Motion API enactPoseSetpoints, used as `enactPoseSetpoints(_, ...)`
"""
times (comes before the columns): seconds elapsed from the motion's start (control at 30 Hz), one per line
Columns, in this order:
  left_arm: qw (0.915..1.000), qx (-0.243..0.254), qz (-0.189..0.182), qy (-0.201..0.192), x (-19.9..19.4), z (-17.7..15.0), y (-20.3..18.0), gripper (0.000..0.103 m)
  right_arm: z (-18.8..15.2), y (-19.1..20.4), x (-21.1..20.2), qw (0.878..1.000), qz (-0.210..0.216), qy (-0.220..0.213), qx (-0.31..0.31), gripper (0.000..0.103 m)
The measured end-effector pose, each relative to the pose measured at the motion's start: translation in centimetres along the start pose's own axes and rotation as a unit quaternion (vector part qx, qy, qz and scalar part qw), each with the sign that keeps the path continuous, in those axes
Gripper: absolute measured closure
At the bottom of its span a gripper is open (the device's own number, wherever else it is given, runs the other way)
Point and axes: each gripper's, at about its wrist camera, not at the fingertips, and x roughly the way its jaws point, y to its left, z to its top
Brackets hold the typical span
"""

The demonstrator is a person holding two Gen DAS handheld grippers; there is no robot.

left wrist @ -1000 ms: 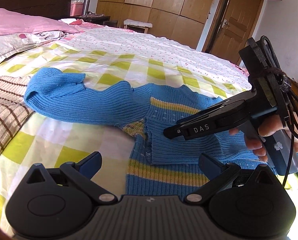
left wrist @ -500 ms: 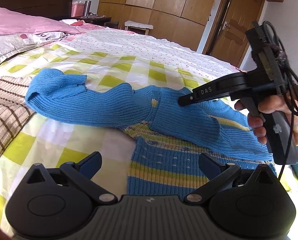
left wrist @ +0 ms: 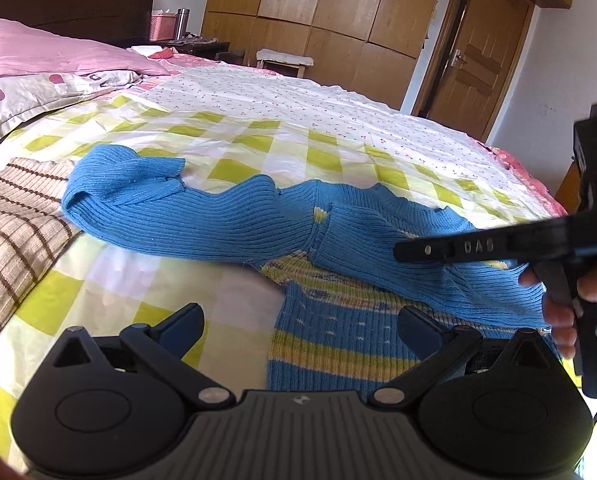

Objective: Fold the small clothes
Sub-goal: 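Lower the sleeve onto the sweater body and open the right tool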

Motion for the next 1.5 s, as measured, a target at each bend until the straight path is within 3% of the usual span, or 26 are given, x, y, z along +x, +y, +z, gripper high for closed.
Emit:
enactPoseSetpoints(0.07,1.0,0.003,0.002,-0.003,-0.1,-0.1,-0.1,0.0,-1.3,0.1,1.3,0.999,0.002,0.028,0.016,0.082)
enactPoseSetpoints(0.27,0.9999,0.011,0.002,-0.012,-0.2,-0.2,-0.2,0.0,-2.0,-0.5,-1.6,0.998,0.007,-0.033,0.061,0.082)
enactPoseSetpoints(0.43,0.9993,0.027,0.012,-0.023,0.1,-0.4,-0.6,0.0,-3.9,-4.8,-6.0,0.989,-0.063,-0.079,0.11,0.082)
enactPoseSetpoints(0.53,0.9984,0.044,0.022,-0.027,0.8,0.0,-1.6,0.0,-5.5,-7.6,-6.7,0.981,-0.126,-0.072,0.128,0.08)
enactPoseSetpoints(0.7,0.9976,0.06,0.012,-0.034,2.6,1.4,-4.1,0.0,-7.0,-10.7,-6.5,0.973,-0.156,-0.06,0.158,0.08)
enactPoseSetpoints(0.87,0.9946,0.094,0.038,-0.025,6.7,2.7,-6.1,0.0,-7.9,-11.0,-6.6,0.974,-0.161,-0.057,0.15,0.08)
enactPoseSetpoints(1.03,0.9885,0.118,0.094,0.014,10.4,2.6,-5.4,0.003,-7.0,-9.7,-7.5,0.979,-0.146,-0.065,0.127,0.08)
enactPoseSetpoints(1.1,0.9905,0.101,0.091,0.018,10.2,2.3,-4.3,0.003,-6.3,-8.7,-7.4,0.983,-0.13,-0.067,0.113,0.08)
enactPoseSetpoints(1.23,0.9867,0.103,0.124,0.02,8.6,1.5,-2.7,0.004,-4.5,-5.4,-5.9,0.992,-0.07,-0.062,0.082,0.079)
enactPoseSetpoints(1.43,0.9927,0.045,0.108,0.029,5.0,0.4,0.6,0.004,-2.0,1.0,-1.2,0.999,-0.013,-0.046,0.009,0.076)
enactPoseSetpoints(1.5,0.9936,0.035,0.105,0.02,4.2,0.2,1.3,0.004,-1.3,2.7,0.4,0.999,-0.002,-0.04,-0.019,0.067)
